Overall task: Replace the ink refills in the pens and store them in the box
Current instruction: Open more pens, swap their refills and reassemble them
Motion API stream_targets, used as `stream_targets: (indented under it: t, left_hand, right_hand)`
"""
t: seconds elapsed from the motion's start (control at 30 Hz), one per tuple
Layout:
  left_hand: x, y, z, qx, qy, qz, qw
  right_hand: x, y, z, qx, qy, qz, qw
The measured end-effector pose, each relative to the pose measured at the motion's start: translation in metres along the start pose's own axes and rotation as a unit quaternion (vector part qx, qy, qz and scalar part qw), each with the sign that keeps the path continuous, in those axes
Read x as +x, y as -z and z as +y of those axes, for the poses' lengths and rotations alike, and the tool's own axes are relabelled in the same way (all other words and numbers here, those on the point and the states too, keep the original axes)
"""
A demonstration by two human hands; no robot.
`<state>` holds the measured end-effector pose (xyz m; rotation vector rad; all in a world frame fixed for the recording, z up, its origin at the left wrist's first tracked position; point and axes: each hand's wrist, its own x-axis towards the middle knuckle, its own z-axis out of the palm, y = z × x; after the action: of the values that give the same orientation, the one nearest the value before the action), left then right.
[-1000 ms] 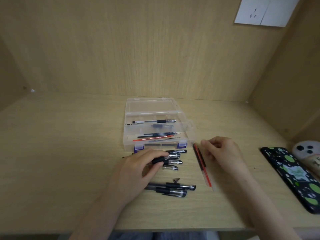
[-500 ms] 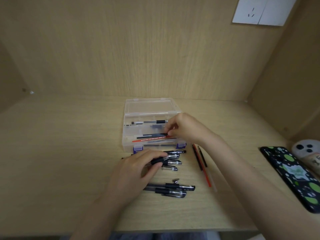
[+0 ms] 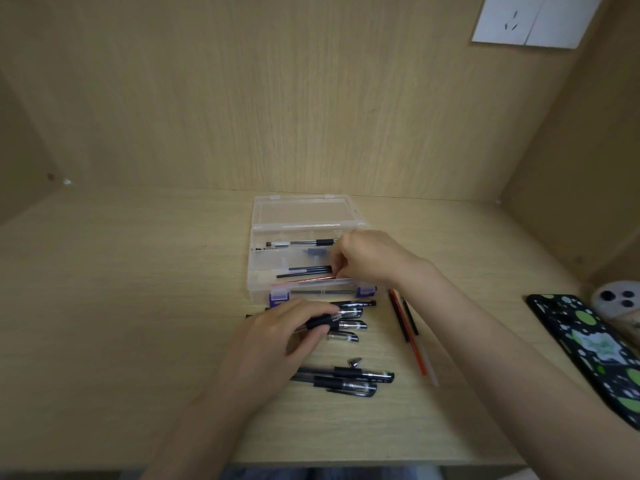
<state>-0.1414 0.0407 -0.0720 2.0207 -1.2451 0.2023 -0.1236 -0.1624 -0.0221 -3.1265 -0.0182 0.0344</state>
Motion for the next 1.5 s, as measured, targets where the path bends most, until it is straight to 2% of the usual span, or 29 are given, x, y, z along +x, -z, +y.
stream_targets:
  t: [0.17, 0.23, 0.27, 0.33, 0.43, 0.53, 0.67, 0.73, 1.2, 1.5]
  left_hand:
    - [-0.001, 0.000, -0.001, -0.005, 0.014, 0.005, 1.000]
    - [-0.001, -0.001, -0.001, -0.009, 0.011, 0.011, 1.000]
    - [-0.001, -0.001, -0.002, -0.014, 0.010, 0.016, 1.000]
    - [-0.001, -0.001, -0.002, -0.022, 0.019, 0.028, 0.999]
    - [-0.001, -0.001, -0.002, -0.015, 0.026, 0.049, 0.998]
    - [-0.002, 0.000, -0.003, -0.027, 0.027, 0.065, 0.997]
    - [-0.003, 0.000, -0.003, -0.079, 0.056, 0.073, 0.993]
    - [-0.003, 0.000, -0.002, -0.090, 0.061, 0.072, 0.991]
    - [-0.002, 0.000, -0.004, -0.075, 0.045, 0.063, 0.994]
    - [-0.002, -0.001, -0.005, -0.075, 0.032, 0.054, 0.995]
  right_hand:
    - [-0.002, 0.001, 0.005, 0.063, -0.011, 0.019, 0.998]
    - [-0.009, 0.007, 0.008, 0.166, -0.024, 0.055, 0.984]
    - [-0.014, 0.010, 0.010, 0.243, -0.027, 0.078, 0.967]
    - [-0.028, 0.017, 0.014, 0.371, -0.027, 0.131, 0.919]
    - [-0.049, 0.023, 0.017, 0.482, -0.035, 0.182, 0.856]
    - [-0.066, 0.020, 0.017, 0.605, -0.040, 0.225, 0.763]
    - [-0.080, 0.006, 0.016, 0.720, -0.040, 0.261, 0.641]
    - [-0.084, -0.001, 0.013, 0.746, -0.042, 0.273, 0.606]
    - [-0.092, -0.020, 0.003, 0.784, -0.086, 0.290, 0.542]
    - [-0.093, -0.025, 0.001, 0.786, -0.093, 0.294, 0.536]
